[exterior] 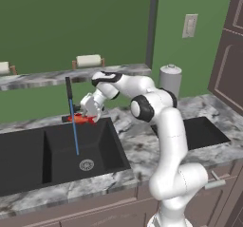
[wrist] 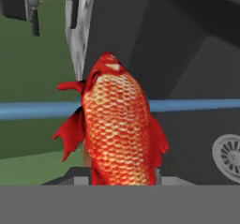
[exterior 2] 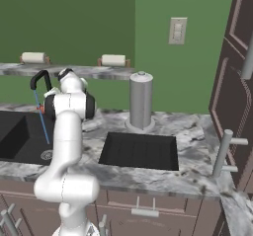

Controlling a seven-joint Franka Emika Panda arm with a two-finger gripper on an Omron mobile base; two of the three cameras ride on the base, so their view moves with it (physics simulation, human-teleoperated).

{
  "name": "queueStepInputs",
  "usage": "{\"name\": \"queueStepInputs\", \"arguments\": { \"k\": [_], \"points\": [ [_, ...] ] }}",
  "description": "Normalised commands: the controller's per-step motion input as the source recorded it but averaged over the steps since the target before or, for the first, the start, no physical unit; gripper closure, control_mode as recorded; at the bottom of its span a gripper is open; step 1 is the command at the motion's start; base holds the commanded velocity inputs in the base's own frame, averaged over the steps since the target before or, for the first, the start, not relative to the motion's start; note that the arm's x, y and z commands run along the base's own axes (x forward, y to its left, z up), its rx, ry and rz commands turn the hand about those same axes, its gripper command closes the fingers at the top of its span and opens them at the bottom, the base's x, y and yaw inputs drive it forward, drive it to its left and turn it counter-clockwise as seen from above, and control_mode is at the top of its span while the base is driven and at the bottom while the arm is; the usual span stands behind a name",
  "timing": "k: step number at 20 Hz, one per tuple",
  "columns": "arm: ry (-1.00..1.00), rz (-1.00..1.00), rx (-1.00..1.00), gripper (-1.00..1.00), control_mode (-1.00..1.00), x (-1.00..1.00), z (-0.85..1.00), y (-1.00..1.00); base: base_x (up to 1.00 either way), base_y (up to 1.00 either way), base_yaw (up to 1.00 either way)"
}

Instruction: Take the fish out of the fridge, briefly rinse it in the sink, and place it on the tray next to the sink.

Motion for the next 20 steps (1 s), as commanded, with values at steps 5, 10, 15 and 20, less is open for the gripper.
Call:
{"name": "queueStepInputs", "arguments": {
  "k": [5, 10, 15, 20],
  "points": [
    [0.05, 0.0, -0.08, 1.0, -1.0, 0.5, -0.22, 0.01, 0.0, 0.0, 0.0],
    [0.13, 0.0, -0.01, 1.0, -1.0, -0.09, -0.13, 0.17, 0.0, 0.0, 0.0],
    [0.02, 0.0, -0.01, 1.0, -1.0, -0.97, -0.01, 0.19, 0.0, 0.0, 0.0],
    [-0.07, 0.0, -0.04, 1.0, -1.0, -1.0, 0.11, -0.03, 0.0, 0.0, 0.0]
  ]
}}
